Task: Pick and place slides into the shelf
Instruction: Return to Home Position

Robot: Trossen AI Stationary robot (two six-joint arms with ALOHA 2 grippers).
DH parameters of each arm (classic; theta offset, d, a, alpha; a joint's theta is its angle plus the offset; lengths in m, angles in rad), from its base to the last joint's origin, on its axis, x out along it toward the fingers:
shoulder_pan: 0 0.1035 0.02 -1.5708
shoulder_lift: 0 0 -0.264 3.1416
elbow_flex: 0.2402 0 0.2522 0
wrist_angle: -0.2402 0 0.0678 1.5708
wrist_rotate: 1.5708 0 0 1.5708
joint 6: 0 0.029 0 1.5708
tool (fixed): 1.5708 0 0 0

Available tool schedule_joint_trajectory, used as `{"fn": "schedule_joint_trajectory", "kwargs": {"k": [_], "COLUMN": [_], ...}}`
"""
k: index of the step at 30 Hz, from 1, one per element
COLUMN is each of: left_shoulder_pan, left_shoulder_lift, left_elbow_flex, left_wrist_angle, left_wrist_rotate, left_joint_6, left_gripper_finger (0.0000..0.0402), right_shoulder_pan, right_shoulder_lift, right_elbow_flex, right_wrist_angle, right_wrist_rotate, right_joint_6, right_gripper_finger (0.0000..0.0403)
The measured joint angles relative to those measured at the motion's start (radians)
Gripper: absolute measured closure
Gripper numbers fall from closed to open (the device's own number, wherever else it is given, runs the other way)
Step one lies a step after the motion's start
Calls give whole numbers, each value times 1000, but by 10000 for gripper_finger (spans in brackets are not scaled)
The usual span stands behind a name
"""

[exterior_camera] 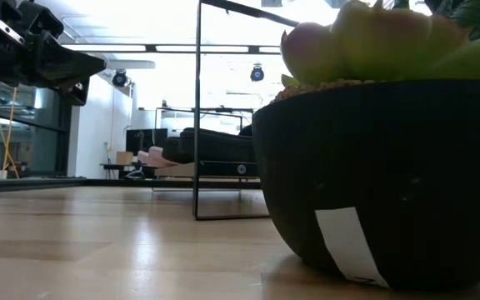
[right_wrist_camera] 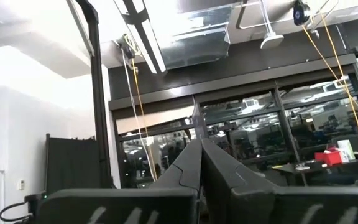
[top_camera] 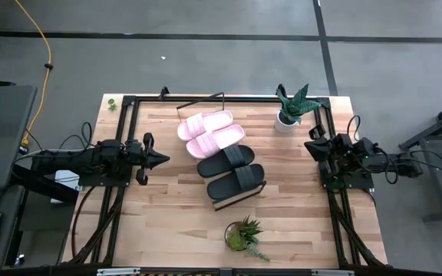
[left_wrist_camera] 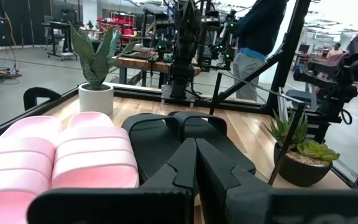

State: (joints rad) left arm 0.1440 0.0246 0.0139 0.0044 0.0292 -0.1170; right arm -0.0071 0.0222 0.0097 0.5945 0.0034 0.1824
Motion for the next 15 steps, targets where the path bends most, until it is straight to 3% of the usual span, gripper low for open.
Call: {"fn": "schedule_joint_trajectory", "kwargs": {"k": [15], "left_shoulder_pan": [0], "left_shoulder_lift": [0], "left_elbow_flex": [0], "left_wrist_angle": [0], "left_wrist_rotate": [0], "left_joint_6": [0], "left_gripper_finger": [401], "right_shoulder_pan": [0], "right_shoulder_lift": [-21], "right_elbow_flex": [0], "right_wrist_angle": [-218], "right_wrist_rotate": [51], "right_joint_6": [-25], "right_gripper_finger": [403]}}
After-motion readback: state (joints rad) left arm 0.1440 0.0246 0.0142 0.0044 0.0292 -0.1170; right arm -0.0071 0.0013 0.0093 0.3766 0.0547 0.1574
